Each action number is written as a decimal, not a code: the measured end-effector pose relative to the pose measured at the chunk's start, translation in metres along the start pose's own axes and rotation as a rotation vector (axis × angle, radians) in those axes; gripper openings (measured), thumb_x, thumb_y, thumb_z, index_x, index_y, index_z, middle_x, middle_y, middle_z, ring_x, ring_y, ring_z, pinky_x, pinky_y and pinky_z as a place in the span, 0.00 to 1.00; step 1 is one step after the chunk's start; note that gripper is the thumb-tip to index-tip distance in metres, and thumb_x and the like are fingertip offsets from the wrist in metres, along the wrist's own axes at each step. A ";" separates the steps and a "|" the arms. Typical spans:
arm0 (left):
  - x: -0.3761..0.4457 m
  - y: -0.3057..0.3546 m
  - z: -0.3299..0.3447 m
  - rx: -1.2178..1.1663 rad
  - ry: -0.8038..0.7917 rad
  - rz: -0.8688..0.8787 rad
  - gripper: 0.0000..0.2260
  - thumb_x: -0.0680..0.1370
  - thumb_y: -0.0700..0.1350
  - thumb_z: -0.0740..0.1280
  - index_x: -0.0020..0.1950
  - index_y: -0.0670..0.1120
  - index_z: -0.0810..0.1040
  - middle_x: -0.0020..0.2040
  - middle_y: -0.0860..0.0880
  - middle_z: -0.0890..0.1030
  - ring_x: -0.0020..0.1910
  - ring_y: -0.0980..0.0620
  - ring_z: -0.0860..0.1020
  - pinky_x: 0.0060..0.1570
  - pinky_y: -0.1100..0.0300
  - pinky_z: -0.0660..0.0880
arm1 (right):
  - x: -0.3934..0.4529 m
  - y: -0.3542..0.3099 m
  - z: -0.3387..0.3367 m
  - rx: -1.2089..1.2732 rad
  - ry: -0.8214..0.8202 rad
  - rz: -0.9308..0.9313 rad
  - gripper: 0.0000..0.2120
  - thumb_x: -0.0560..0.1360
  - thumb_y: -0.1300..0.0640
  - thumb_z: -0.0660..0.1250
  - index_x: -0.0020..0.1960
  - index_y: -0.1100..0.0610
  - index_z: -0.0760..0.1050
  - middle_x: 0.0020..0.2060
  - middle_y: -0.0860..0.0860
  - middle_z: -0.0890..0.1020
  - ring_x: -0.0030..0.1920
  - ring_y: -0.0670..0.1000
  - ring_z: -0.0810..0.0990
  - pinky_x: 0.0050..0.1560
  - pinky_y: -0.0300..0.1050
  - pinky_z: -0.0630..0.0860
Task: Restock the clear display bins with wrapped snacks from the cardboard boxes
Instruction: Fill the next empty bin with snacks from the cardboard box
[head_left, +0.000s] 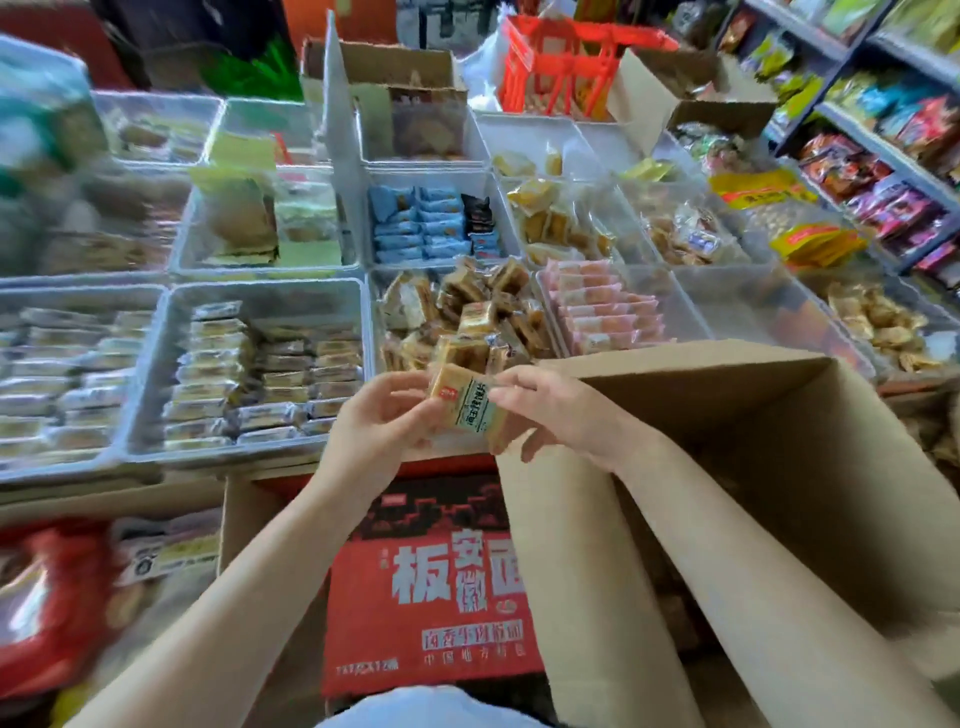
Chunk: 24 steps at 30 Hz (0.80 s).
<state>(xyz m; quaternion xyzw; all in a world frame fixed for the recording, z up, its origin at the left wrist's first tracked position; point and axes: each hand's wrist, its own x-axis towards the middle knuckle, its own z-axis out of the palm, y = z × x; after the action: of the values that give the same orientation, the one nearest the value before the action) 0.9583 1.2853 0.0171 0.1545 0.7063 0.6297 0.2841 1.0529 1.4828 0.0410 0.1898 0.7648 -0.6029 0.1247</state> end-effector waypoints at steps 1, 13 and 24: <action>0.001 -0.008 -0.021 0.022 0.013 -0.008 0.08 0.78 0.42 0.72 0.57 0.49 0.80 0.46 0.51 0.87 0.44 0.52 0.85 0.43 0.58 0.81 | 0.012 -0.003 0.018 -0.043 0.008 0.006 0.13 0.82 0.49 0.64 0.62 0.54 0.76 0.50 0.53 0.85 0.48 0.53 0.85 0.43 0.47 0.80; 0.029 -0.099 -0.202 0.240 -0.090 -0.032 0.27 0.78 0.53 0.71 0.75 0.58 0.67 0.69 0.63 0.72 0.70 0.61 0.69 0.67 0.66 0.65 | 0.166 -0.038 0.181 -0.308 0.129 0.015 0.14 0.78 0.54 0.71 0.62 0.53 0.76 0.52 0.51 0.79 0.46 0.51 0.82 0.53 0.45 0.80; 0.067 -0.181 -0.257 1.221 -0.048 -0.007 0.36 0.77 0.67 0.44 0.78 0.51 0.68 0.78 0.50 0.66 0.79 0.48 0.60 0.76 0.48 0.48 | 0.286 -0.033 0.228 -0.910 0.140 -0.018 0.16 0.80 0.56 0.66 0.67 0.54 0.72 0.61 0.53 0.74 0.54 0.55 0.77 0.53 0.48 0.74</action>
<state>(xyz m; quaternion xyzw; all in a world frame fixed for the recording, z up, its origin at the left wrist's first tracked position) 0.7778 1.0886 -0.1623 0.3015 0.9336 0.1063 0.1621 0.7733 1.2947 -0.1051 0.1493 0.9599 -0.1926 0.1382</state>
